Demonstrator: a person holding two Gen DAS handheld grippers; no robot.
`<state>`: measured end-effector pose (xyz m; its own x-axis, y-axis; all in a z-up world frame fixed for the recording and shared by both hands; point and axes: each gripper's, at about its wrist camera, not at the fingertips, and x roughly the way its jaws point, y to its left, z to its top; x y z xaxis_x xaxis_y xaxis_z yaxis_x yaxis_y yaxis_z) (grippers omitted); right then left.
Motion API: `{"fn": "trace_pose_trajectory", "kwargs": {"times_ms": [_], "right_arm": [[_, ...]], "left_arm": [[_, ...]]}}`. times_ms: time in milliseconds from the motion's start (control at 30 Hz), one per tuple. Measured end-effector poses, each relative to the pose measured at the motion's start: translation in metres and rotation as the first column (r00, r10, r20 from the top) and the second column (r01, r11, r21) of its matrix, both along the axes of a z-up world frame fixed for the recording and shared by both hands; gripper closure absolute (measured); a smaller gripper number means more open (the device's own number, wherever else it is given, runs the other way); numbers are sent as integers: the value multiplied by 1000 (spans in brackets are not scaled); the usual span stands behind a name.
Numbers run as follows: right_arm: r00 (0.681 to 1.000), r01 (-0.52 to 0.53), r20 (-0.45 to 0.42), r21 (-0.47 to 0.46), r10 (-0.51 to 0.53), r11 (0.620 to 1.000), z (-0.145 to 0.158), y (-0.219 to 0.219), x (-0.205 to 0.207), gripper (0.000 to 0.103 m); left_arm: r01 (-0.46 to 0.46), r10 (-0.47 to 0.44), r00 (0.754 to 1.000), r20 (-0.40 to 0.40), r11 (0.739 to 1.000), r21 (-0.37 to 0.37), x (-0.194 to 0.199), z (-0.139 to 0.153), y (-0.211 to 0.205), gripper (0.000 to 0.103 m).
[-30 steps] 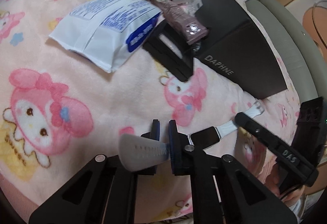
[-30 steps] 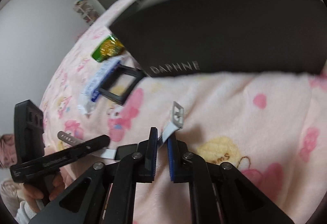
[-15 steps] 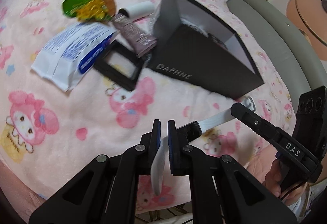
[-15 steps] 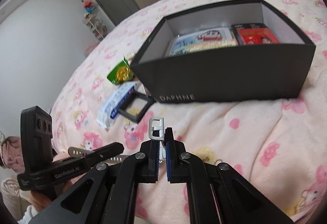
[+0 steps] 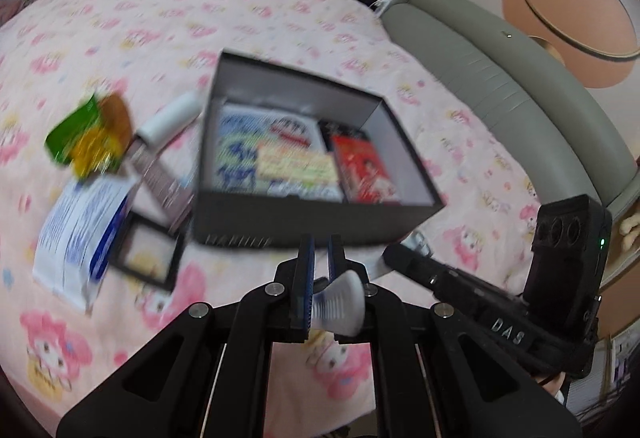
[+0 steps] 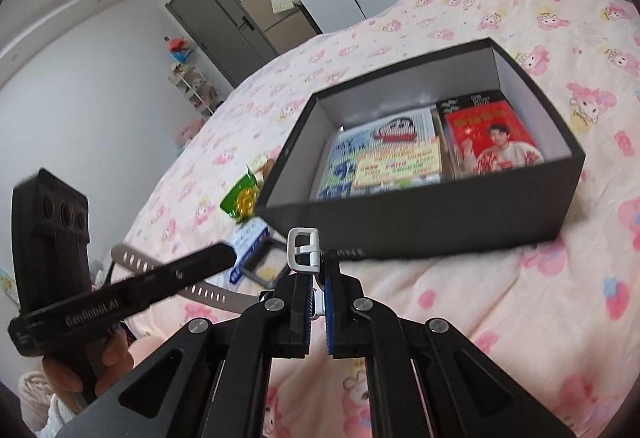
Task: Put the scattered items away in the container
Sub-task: 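Carry the dangling white watch with the right gripper toward the DAPHNE box, then lower the watch into the box in front of the red card pack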
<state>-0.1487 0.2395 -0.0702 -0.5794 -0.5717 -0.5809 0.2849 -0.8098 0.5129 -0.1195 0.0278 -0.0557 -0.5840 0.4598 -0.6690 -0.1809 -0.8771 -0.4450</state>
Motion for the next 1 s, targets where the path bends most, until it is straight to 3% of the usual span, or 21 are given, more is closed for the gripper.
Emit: {"fn": "trace_pose_trajectory", "kwargs": {"times_ms": [200, 367, 567, 700, 867, 1000], "right_arm": [[998, 0, -69, -5, 0, 1000, 30, 14, -22, 100], [991, 17, -131, 35, -12, 999, 50, 20, -56, 100], [992, 85, -104, 92, -75, 992, 24, 30, -95, 100], [993, 117, -8, 71, -117, 991, -8, 37, -115, 100], [994, 86, 57, 157, -96, 984, -32, 29, -123, 99], [991, 91, 74, 204, -108, 975, -30, 30, -118, 98]], "left_arm": [[59, -60, 997, -54, 998, -22, -34, 31, 25, 98], [51, -53, 996, -78, 998, -29, -78, 43, 37, 98], [22, -22, 1000, 1, 999, -40, -124, 9, 43, 98], [2, 3, 997, 72, 998, -58, -142, -25, 44, 98], [-13, 21, 993, 115, 997, -72, -143, -44, 41, 98], [11, -2, 989, 147, 998, -60, -143, -50, 39, 98]]}}
